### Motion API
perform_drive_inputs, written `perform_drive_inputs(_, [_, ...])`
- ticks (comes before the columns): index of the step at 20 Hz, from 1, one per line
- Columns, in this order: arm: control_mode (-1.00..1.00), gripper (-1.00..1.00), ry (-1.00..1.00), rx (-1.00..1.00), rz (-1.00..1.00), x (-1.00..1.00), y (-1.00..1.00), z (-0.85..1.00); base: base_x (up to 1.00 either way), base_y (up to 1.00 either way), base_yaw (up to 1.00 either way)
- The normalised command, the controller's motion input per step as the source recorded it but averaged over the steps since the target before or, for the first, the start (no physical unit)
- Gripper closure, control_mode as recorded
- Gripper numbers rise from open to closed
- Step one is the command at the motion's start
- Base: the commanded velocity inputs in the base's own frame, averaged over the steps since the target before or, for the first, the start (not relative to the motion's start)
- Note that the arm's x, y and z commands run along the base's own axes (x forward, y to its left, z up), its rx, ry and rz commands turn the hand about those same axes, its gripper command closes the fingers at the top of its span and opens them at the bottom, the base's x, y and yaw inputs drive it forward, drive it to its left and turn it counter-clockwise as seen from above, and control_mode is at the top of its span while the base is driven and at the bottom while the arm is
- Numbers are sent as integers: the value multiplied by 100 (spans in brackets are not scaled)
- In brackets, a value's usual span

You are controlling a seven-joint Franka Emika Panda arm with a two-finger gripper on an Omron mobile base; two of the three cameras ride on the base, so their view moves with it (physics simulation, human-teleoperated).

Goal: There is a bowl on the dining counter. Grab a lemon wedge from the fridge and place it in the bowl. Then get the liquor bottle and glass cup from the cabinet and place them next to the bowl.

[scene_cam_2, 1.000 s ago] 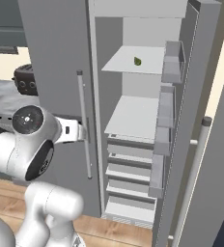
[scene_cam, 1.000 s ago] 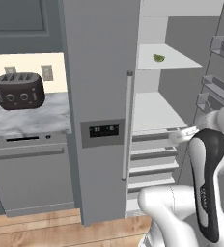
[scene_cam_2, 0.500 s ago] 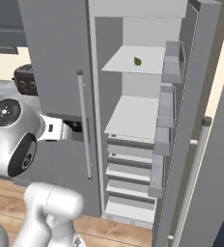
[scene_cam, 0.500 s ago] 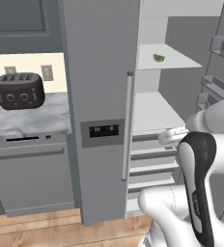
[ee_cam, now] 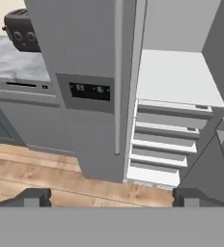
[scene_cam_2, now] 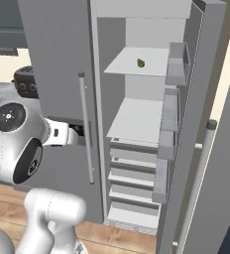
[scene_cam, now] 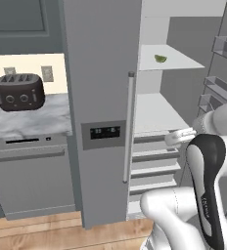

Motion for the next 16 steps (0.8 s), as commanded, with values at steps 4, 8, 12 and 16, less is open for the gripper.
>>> perform_drive_inputs(4, [100,-100,0,0,0,0,0,0,45,0,-5])
perform_drive_inputs(8, [100,-100,0,0,0,0,0,0,53,0,-14])
perform_drive_inputs(12, [100,-100,0,0,0,0,0,0,41,0,-22])
perform_drive_inputs(16, [100,-100,0,0,0,0,0,0,32,0,-35])
